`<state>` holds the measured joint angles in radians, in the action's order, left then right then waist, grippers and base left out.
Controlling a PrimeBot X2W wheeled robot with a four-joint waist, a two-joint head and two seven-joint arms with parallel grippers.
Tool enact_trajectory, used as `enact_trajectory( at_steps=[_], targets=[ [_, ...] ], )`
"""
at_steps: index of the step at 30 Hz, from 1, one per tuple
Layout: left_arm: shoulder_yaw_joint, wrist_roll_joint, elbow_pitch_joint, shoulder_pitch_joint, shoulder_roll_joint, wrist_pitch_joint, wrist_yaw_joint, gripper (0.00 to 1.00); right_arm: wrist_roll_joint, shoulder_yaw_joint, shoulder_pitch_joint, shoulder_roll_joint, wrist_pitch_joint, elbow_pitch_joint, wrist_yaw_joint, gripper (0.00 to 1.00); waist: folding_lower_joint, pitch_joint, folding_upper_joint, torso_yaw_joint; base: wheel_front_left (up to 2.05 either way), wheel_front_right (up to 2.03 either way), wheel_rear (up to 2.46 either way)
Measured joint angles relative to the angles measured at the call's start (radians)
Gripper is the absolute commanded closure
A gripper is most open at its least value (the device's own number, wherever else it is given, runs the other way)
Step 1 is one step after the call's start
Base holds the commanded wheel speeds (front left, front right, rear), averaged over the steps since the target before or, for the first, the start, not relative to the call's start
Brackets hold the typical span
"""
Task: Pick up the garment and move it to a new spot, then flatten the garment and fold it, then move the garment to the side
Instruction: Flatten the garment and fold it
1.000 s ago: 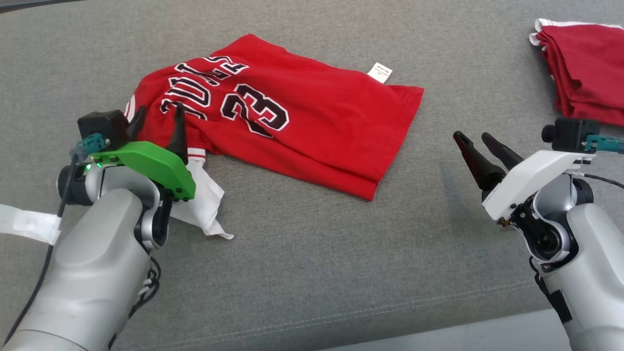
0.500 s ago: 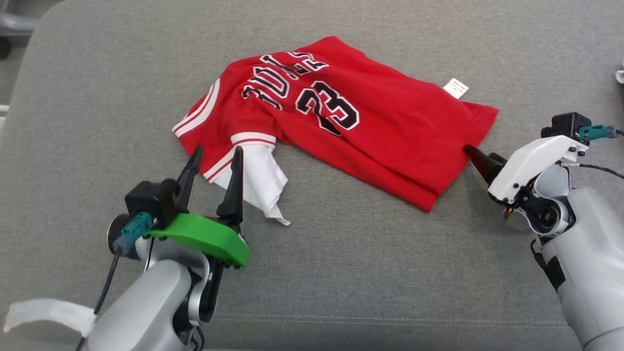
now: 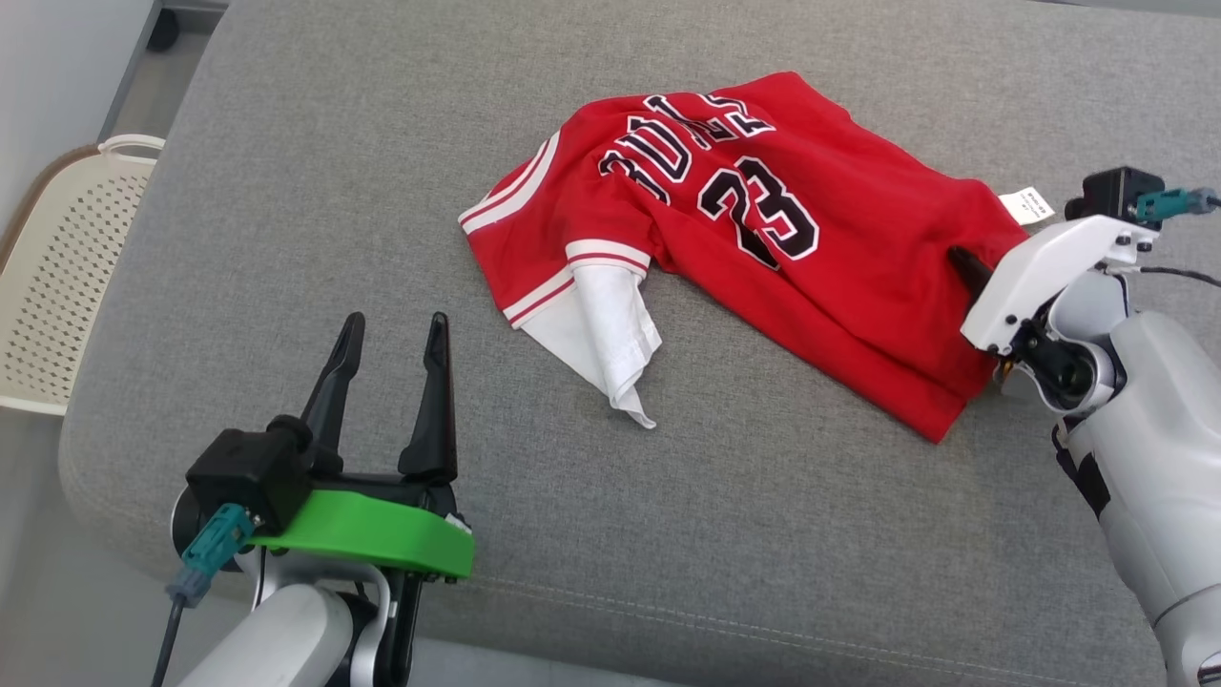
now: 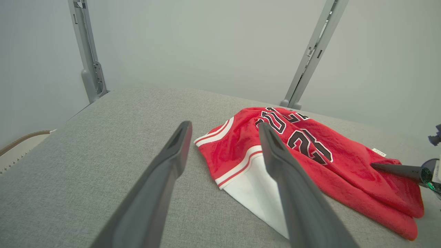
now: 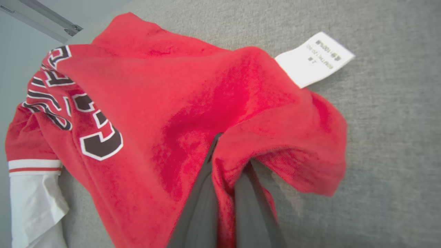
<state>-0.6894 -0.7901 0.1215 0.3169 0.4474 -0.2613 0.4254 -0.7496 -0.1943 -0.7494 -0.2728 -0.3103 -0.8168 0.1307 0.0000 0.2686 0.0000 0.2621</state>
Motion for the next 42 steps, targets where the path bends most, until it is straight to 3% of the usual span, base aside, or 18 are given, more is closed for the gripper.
enact_trajectory(
  at_steps=[8,14,27,28,29,30,35,42],
  targets=[
    [0.025,0.004,0.015,-0.021,-0.007,0.0,0.006,0.0,-0.029,-0.07,-0.091,-0.065,0.013,0.104,0.0,1.0,0.0,0.007,0.0,-0.02,0.0,0.0,0.0],
    [0.035,0.028,0.012,-0.024,-0.038,-0.001,-0.014,0.0,-0.018,-0.081,-0.212,-0.147,0.009,0.147,0.0,1.0,0.0,0.024,0.0,-0.026,0.0,0.0,0.0],
    [0.021,0.051,-0.031,-0.015,-0.1,-0.001,-0.079,0.0,0.213,-0.053,-0.412,-0.246,0.1,-0.072,0.0,1.0,0.0,0.073,0.0,0.05,0.0,0.0,0.0],
    [0.02,0.053,-0.033,-0.013,-0.106,-0.001,-0.083,0.0,0.227,-0.047,-0.428,-0.245,0.109,-0.098,0.0,0.65,0.0,0.078,0.0,0.057,0.0,0.0,0.0],
    [0.021,0.054,-0.036,-0.012,-0.113,-0.001,-0.088,0.0,0.247,-0.044,-0.441,-0.243,0.124,-0.123,0.0,0.24,0.0,0.084,0.0,0.064,0.0,0.0,0.0],
    [0.021,0.055,-0.041,-0.011,-0.117,-0.001,-0.091,0.0,0.272,-0.043,-0.45,-0.241,0.141,-0.144,0.0,0.0,0.0,0.09,0.0,0.07,0.0,0.0,0.0],
    [0.025,0.065,-0.055,-0.01,-0.133,-0.001,-0.104,0.0,0.33,-0.043,-0.474,-0.224,0.191,-0.22,0.0,0.0,0.0001,0.112,0.0,0.086,0.0,0.0,0.0],
    [0.04,0.081,-0.058,-0.012,-0.135,-0.001,-0.109,0.0,0.283,-0.032,-0.465,-0.229,0.248,-0.245,0.0,0.0,0.0,0.106,0.0,0.049,0.0,0.0,0.0]
  ],
)
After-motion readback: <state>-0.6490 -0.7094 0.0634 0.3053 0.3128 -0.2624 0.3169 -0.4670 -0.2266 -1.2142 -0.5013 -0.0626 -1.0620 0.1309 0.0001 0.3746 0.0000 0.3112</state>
